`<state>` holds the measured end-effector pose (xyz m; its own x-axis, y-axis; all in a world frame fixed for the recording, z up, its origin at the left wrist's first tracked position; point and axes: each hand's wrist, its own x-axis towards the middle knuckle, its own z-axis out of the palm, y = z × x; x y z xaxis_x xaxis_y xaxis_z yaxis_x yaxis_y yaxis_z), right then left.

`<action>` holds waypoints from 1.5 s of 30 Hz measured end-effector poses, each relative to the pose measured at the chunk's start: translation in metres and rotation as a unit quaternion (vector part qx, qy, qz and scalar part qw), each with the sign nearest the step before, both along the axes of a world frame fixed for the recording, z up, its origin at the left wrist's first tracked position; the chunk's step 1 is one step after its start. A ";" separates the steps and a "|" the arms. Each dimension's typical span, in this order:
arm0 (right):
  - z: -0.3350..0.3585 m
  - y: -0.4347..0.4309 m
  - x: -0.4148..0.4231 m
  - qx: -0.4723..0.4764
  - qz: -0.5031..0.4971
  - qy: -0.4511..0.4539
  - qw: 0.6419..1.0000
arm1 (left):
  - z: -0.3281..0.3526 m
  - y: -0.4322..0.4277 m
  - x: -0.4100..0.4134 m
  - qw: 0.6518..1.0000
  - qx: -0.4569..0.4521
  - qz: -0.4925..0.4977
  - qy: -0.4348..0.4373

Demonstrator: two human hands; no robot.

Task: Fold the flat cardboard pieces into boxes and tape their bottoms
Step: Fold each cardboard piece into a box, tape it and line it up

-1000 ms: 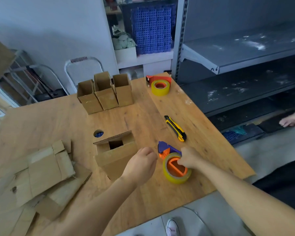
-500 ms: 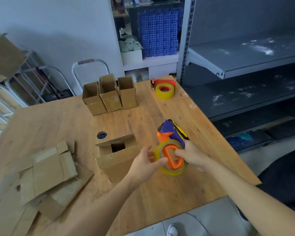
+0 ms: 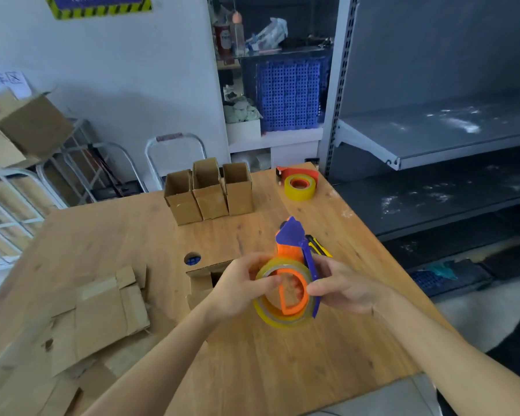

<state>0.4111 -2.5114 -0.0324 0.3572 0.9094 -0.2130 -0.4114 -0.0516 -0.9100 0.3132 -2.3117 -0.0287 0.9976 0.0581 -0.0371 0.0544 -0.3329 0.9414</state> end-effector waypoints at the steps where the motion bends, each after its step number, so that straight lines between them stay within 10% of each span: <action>1: 0.000 0.001 -0.001 0.009 0.012 -0.010 1.000 | 0.001 0.002 -0.002 1.000 -0.001 -0.006 -0.005; 11: 0.000 0.023 -0.017 -0.114 -0.067 -0.276 0.952 | 0.023 0.028 -0.019 0.990 -0.060 -0.098 0.077; 16: 0.001 0.025 -0.018 -0.145 -0.053 -0.333 0.930 | 0.034 0.045 -0.018 0.953 -0.255 0.132 0.095; 28: 0.012 0.029 -0.018 -0.176 -0.032 -0.380 0.908 | 0.038 0.052 -0.020 0.896 -0.382 0.152 0.170; 37: 0.012 0.030 -0.017 -0.171 -0.025 -0.308 0.936 | 0.029 0.039 -0.026 0.919 -0.313 0.097 0.221; 45: 0.011 0.032 -0.016 -0.179 -0.057 -0.273 0.943 | 0.020 0.012 -0.021 0.982 0.049 0.175 0.054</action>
